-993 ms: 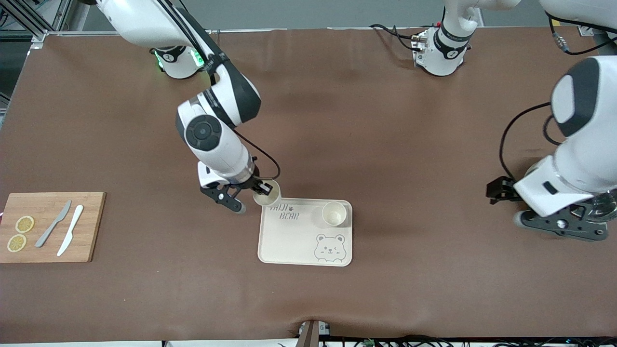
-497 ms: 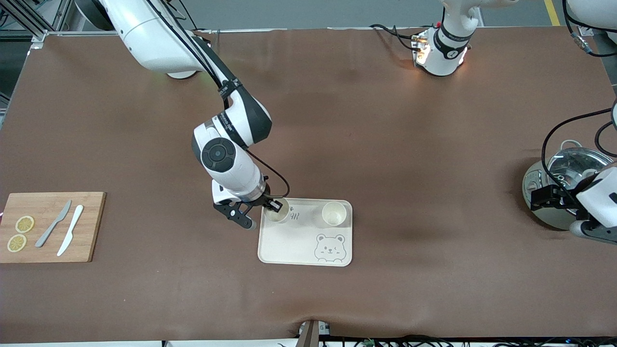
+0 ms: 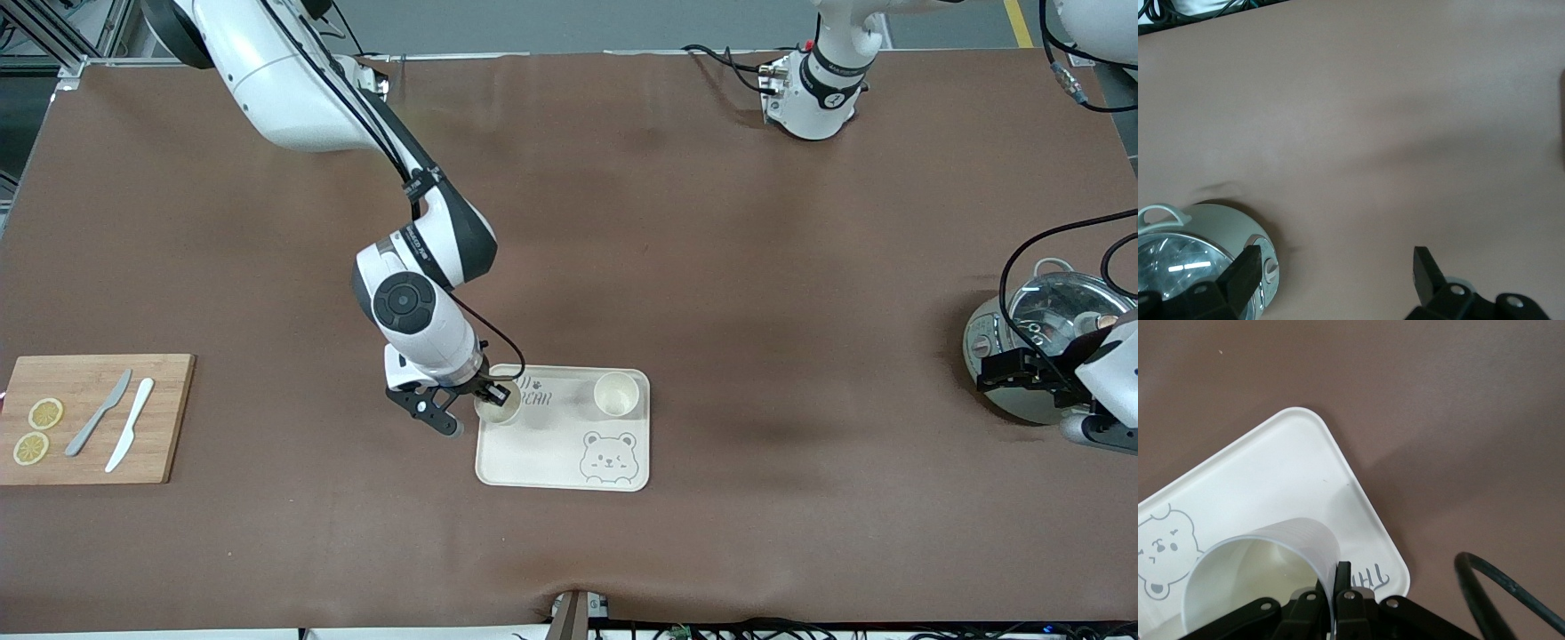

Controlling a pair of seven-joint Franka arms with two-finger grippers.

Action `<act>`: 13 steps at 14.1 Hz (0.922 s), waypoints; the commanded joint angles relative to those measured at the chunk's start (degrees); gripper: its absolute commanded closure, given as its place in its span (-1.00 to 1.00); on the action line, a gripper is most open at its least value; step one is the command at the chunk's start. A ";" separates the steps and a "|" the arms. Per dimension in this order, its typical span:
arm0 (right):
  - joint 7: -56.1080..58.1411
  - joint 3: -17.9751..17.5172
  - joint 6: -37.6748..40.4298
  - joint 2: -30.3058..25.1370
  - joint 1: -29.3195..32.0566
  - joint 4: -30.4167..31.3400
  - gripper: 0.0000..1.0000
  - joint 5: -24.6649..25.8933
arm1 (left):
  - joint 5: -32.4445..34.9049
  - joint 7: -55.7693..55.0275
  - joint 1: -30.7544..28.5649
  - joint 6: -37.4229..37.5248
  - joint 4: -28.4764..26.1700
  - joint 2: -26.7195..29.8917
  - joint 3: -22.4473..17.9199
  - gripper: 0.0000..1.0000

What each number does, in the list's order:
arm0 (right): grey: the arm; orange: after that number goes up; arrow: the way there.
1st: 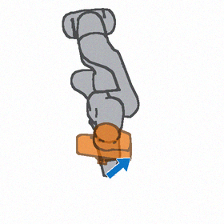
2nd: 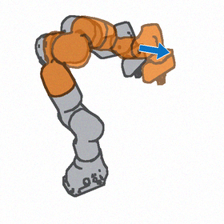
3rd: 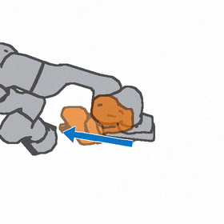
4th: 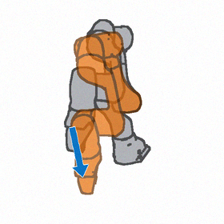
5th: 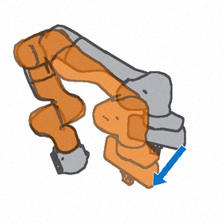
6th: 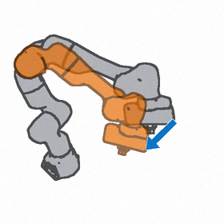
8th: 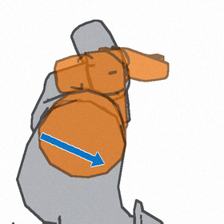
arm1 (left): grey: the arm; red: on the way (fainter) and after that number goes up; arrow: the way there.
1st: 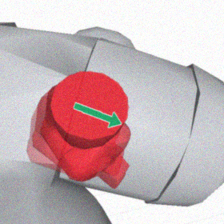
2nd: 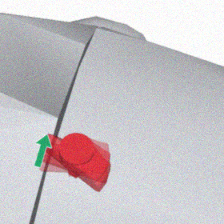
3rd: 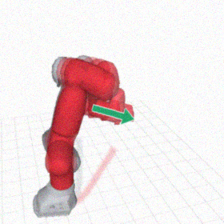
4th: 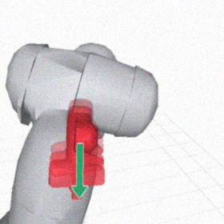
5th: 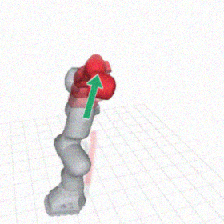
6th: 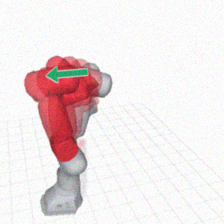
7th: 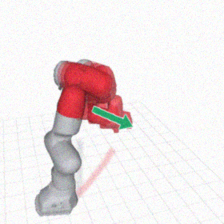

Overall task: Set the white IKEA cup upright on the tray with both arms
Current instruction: 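Carry the cup to the tray with the right gripper while the left gripper withdraws, then lower the cup upright onto the tray and open the right gripper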

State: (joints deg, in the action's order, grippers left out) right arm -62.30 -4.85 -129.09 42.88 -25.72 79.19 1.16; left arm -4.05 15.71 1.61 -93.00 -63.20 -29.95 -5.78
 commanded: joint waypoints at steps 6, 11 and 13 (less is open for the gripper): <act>-2.57 0.63 -3.97 4.75 -0.99 -2.98 1.00 1.30 | -1.22 -2.26 0.06 -0.87 -12.20 11.30 0.24 -1.00; -2.66 1.25 -5.99 6.25 -2.05 -3.07 1.00 1.30 | -1.22 -4.11 -0.03 -1.48 -18.61 17.37 1.47 -1.00; -2.66 1.42 -6.17 6.51 -2.05 -3.07 1.00 1.30 | -1.22 -4.11 -0.03 -2.88 -22.74 20.79 1.47 -1.00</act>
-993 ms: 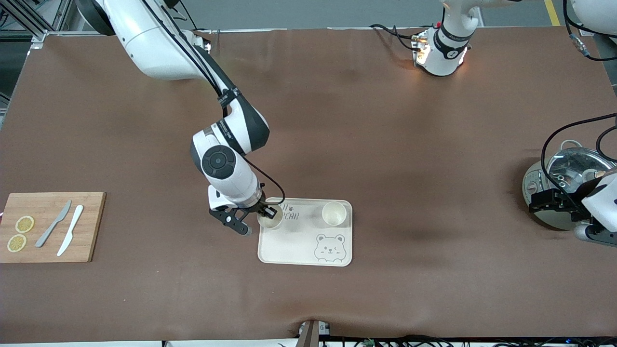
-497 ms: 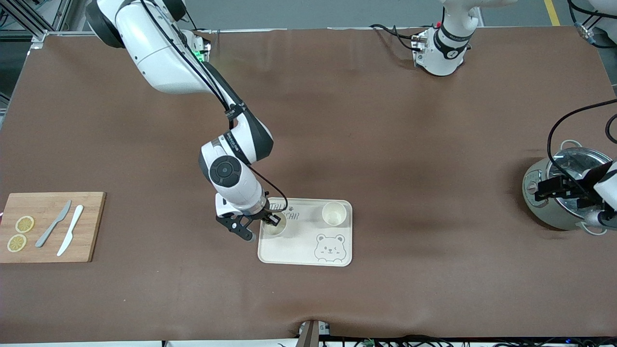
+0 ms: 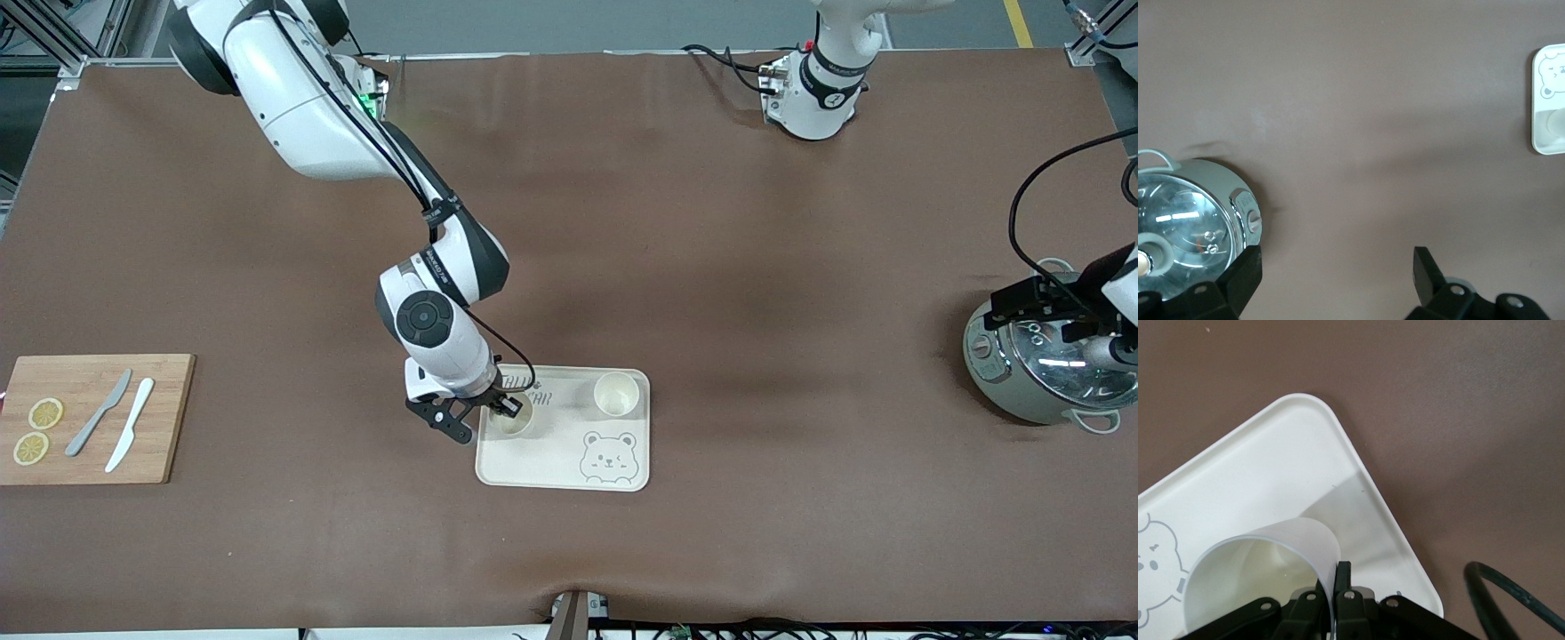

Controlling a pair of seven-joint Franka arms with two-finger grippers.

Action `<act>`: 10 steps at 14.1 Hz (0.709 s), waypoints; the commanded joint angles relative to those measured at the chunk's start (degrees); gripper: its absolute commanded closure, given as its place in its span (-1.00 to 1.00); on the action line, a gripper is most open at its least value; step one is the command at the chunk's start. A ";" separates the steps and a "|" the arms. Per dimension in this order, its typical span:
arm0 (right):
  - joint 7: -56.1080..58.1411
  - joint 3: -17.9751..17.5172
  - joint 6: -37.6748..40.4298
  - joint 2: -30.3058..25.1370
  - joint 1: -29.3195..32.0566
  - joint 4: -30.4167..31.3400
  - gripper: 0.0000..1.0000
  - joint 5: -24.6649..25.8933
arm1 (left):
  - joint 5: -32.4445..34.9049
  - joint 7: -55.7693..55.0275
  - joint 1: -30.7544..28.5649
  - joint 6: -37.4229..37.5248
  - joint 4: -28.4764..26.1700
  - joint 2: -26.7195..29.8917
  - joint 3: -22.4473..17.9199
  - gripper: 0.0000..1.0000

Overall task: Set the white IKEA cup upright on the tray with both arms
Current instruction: 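Lower the cup upright onto the tray and open the right gripper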

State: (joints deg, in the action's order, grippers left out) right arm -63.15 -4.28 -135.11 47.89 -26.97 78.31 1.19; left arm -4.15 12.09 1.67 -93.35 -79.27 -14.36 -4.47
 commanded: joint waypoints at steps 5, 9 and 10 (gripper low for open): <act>-1.89 1.12 -0.24 1.95 -1.24 -2.19 1.00 1.53 | -0.95 -0.58 -0.09 -2.63 -11.86 11.44 0.17 -1.00; -2.68 1.12 -0.24 1.86 -1.16 -2.19 -0.24 1.53 | -0.42 -2.24 -0.09 -2.72 -15.73 15.75 0.17 -1.00; -2.68 1.12 -0.24 1.86 -1.16 -2.19 -0.41 1.53 | -0.33 -2.51 0.00 -2.81 -16.53 16.46 0.17 -1.00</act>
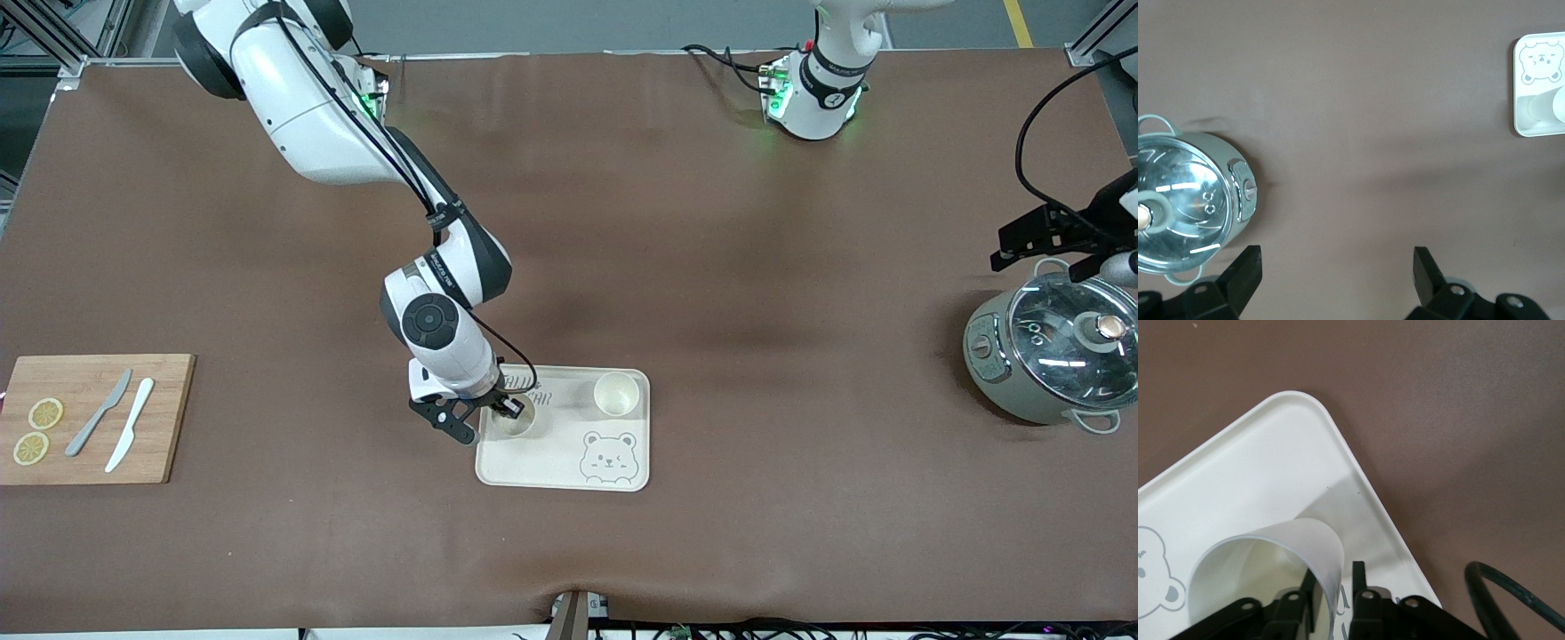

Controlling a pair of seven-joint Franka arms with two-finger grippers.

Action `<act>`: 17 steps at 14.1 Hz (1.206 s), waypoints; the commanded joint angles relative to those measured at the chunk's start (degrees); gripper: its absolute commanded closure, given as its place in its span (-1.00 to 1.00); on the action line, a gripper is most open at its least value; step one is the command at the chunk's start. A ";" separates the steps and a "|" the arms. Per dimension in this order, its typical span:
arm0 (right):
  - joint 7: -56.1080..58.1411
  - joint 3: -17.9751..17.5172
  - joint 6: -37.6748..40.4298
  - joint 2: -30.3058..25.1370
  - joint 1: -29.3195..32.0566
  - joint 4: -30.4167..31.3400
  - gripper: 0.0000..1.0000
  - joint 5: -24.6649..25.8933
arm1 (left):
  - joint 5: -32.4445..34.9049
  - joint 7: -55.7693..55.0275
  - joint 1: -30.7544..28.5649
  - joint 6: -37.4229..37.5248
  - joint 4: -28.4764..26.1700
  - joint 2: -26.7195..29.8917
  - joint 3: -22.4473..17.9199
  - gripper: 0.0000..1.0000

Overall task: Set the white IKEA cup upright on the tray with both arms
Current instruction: 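Lower the cup upright onto the tray and open the right gripper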

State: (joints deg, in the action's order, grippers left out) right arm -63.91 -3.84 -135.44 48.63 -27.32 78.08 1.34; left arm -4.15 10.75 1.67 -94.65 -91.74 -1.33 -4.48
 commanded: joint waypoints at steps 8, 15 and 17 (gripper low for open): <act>-1.30 0.59 1.31 -0.55 -0.45 -2.05 -1.00 1.47 | 0.37 -3.02 0.00 -4.05 -8.45 6.87 1.05 -1.00; 0.18 -0.29 20.18 -8.71 0.25 -5.83 -1.00 0.24 | 2.84 -8.55 1.14 -3.88 -9.60 9.15 2.72 -1.00; 3.69 -0.29 27.56 -14.16 1.21 -5.83 -1.00 -1.85 | 2.83 -9.61 2.54 -3.88 -9.60 8.80 2.63 -1.00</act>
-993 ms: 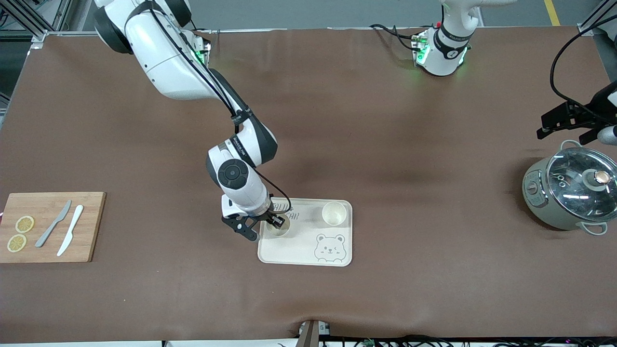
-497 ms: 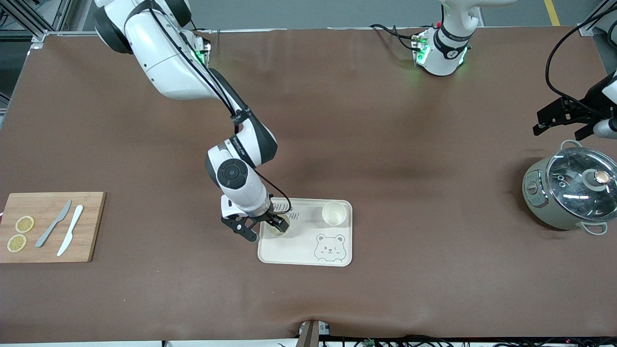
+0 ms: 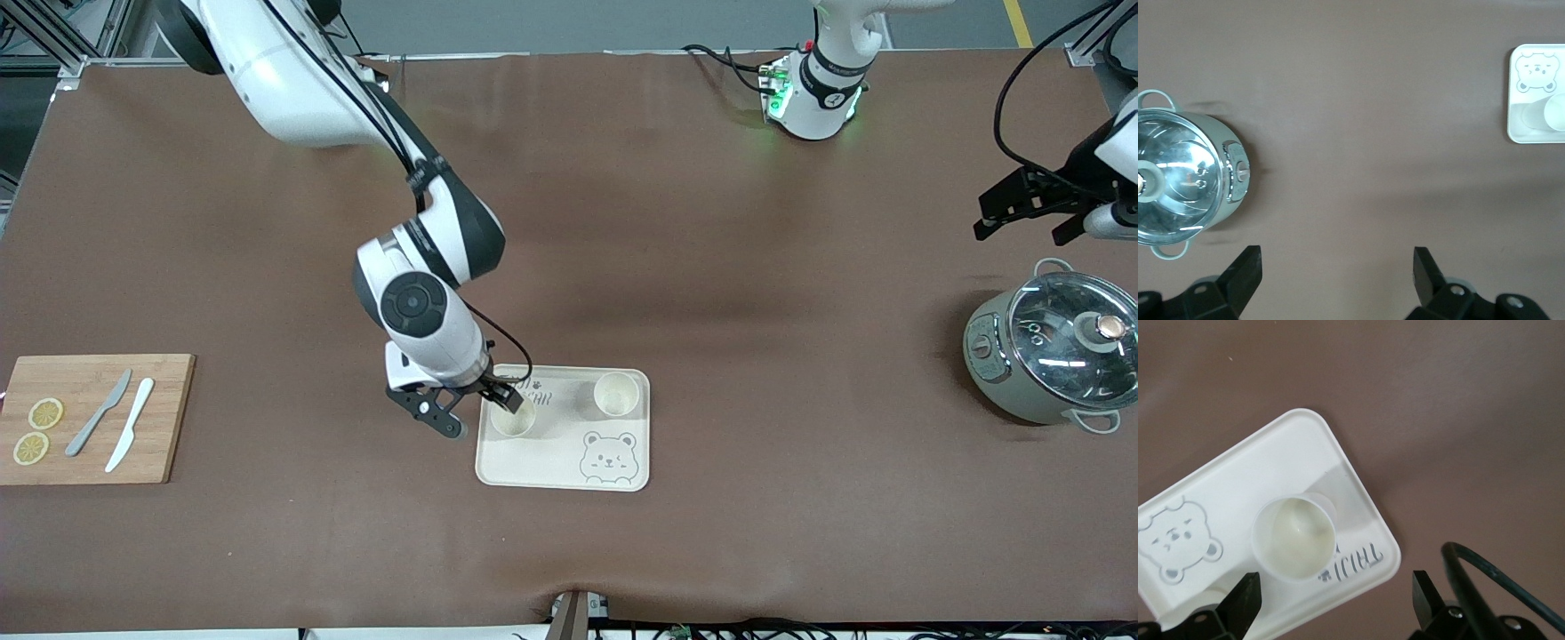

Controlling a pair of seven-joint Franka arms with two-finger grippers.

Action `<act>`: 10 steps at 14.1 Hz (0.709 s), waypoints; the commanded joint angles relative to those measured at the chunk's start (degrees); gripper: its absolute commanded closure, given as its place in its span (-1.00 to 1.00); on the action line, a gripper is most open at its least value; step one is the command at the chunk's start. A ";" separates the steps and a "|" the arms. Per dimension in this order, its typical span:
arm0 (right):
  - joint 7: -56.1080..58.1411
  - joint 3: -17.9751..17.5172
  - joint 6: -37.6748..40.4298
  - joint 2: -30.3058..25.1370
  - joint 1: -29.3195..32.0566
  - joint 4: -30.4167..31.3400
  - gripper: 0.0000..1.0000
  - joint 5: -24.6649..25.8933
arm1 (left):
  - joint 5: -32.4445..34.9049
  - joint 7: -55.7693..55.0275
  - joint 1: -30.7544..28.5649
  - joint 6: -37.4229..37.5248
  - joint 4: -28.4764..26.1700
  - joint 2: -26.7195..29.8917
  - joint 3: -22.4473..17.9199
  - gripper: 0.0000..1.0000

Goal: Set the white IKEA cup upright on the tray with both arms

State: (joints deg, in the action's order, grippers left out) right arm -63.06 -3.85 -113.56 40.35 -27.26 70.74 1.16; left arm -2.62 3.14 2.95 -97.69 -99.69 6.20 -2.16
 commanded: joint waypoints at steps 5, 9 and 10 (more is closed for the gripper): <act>22.68 -0.02 23.18 -16.86 10.27 1.51 -1.00 -4.85 | 1.04 -6.46 3.99 -1.79 -1.64 0.13 0.40 -1.00; 41.13 0.51 32.94 -23.02 20.28 1.60 -1.00 -3.88 | 1.13 -7.18 4.08 -5.13 -1.64 -0.04 0.40 -1.00; 45.27 0.59 34.18 -23.73 22.58 1.60 -1.00 -3.62 | 1.04 -7.18 3.99 -5.49 -1.38 -0.39 0.40 -1.00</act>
State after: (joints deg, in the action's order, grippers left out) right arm -24.79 -2.48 -81.32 19.65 -8.97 70.28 -2.50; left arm -2.62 -3.11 6.93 -101.61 -100.86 5.81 -1.93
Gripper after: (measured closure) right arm 0.000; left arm 0.000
